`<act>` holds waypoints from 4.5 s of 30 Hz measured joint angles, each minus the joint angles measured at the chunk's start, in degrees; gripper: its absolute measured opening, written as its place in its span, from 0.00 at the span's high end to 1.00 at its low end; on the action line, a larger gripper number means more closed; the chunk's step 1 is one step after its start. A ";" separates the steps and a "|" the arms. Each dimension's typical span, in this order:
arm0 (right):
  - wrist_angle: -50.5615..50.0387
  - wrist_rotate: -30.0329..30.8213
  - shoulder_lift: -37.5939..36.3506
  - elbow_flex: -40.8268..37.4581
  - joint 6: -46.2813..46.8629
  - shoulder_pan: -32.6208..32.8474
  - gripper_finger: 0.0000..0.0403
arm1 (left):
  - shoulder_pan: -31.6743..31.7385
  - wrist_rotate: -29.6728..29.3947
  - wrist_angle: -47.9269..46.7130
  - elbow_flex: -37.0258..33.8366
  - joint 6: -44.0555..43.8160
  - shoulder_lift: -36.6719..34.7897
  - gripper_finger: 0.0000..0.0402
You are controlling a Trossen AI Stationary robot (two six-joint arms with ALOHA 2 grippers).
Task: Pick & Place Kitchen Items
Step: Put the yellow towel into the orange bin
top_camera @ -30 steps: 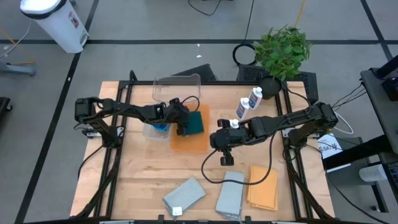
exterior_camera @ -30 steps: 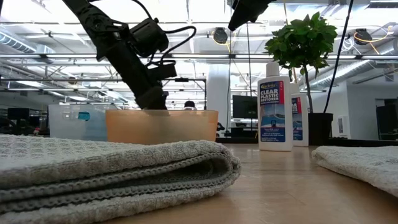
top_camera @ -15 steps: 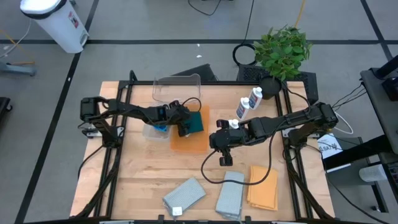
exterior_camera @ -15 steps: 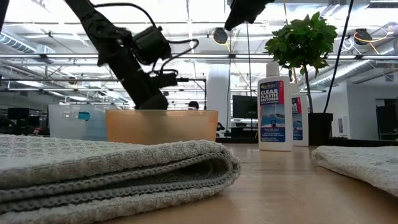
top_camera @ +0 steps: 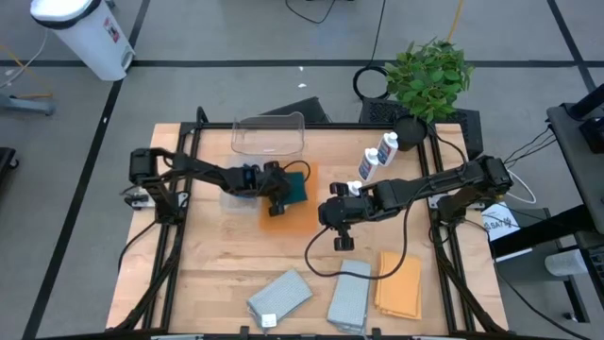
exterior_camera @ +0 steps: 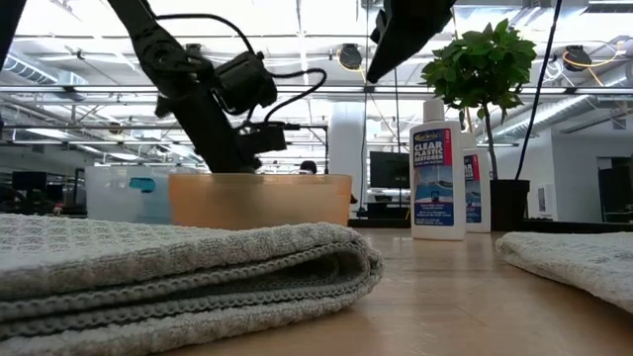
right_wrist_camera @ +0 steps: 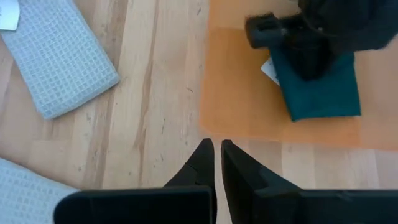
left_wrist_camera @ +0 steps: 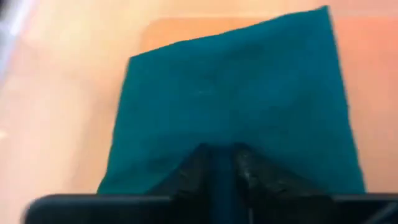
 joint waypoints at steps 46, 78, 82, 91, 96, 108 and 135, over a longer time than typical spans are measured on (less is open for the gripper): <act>42.54 8.54 -20.92 -29.99 4.84 24.55 0.95 | -6.06 6.13 9.84 -36.35 -17.25 -79.71 0.86; 0.35 -15.48 -23.52 -46.97 55.07 24.00 0.43 | -6.03 5.30 0.60 -36.62 -21.88 -81.56 0.86; 11.23 -20.90 -23.65 -52.10 55.27 24.00 0.45 | -6.03 5.28 0.60 -36.62 -21.84 -81.55 0.86; 29.69 -25.02 -23.61 -58.60 56.40 23.89 0.55 | -6.03 5.28 0.36 -36.62 -21.75 -81.56 0.86; 30.67 -24.37 -23.61 -59.82 56.08 23.89 0.64 | -6.03 5.28 0.02 -36.62 -21.75 -81.56 0.86; 33.01 -24.52 -23.52 -61.96 52.58 23.46 0.98 | -6.03 5.27 -1.06 -36.62 -21.56 -81.54 0.86; 7.68 16.44 -42.19 -39.65 27.65 22.43 1.00 | -6.03 5.21 0.14 -36.60 -22.07 -81.56 0.86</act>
